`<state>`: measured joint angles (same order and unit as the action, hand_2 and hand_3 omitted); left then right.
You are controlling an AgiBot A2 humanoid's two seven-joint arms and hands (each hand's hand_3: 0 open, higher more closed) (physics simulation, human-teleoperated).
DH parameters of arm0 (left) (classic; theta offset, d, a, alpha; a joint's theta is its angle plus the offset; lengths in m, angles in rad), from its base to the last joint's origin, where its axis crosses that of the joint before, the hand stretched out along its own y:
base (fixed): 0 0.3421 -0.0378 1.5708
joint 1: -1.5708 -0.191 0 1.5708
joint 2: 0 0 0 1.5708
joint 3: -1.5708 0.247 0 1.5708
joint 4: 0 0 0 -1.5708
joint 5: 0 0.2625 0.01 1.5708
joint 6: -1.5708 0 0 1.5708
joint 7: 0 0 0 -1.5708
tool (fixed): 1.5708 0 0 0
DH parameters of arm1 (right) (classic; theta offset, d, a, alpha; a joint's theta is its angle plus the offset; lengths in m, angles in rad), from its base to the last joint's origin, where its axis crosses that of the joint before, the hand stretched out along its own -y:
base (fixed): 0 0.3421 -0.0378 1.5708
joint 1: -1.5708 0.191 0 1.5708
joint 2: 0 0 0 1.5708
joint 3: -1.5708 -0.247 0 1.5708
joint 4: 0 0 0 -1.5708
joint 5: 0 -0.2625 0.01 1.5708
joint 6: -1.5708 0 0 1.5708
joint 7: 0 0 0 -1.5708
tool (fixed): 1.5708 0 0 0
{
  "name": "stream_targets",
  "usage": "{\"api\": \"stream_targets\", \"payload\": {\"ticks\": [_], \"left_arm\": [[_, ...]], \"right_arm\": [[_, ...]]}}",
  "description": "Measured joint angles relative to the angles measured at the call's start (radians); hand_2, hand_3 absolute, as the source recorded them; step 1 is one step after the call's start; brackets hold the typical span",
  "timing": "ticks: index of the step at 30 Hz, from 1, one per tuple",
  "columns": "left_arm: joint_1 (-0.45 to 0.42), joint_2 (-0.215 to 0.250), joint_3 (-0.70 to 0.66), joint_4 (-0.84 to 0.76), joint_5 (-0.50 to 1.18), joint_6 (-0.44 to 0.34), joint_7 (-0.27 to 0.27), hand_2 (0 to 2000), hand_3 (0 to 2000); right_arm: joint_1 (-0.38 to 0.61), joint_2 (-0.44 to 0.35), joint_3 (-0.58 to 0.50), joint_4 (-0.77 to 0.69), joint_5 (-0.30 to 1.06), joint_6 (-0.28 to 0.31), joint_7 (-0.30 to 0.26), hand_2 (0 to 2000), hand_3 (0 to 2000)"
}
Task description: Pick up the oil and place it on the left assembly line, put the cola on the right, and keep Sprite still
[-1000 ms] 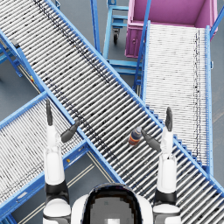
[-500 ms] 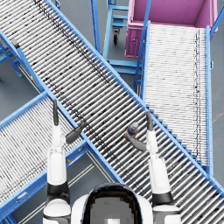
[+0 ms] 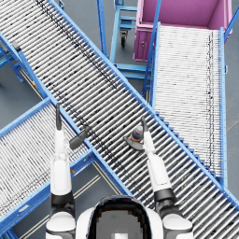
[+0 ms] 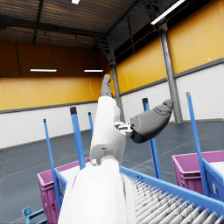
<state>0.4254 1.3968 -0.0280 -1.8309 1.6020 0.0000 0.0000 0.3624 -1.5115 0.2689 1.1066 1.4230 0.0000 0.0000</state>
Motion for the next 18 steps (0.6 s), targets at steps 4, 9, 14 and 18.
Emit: {"api": "stream_targets", "payload": {"ticks": [4, 9, 14, 18], "left_arm": [[0.002, 0.003, -0.001, 0.014, 0.0, 0.0, 0.0, 0, 0], [-0.002, 0.006, -0.006, 0.021, 0.0, 0.0, 0.0, 0, 0], [-0.013, 0.009, -0.01, 0.011, 0.0, 0.0, 0.0, 0, 0], [-0.023, 0.011, -0.014, -0.012, 0.0, 0.0, 0.0, 0, 0]], "right_arm": [[0.05, -0.02, 0.002, -0.136, 0.0, 0.0, 0.0, 0, 0], [0.07, -0.03, 0.0, -0.181, 0.0, 0.011, 0.002, 2000, 1307], [0.054, -0.031, 0.007, -0.133, 0.001, -0.079, 0.001, 2000, 2000], [0.042, -0.032, -0.066, 0.086, 0.001, 0.029, 0.0, 2000, 2000]]}}
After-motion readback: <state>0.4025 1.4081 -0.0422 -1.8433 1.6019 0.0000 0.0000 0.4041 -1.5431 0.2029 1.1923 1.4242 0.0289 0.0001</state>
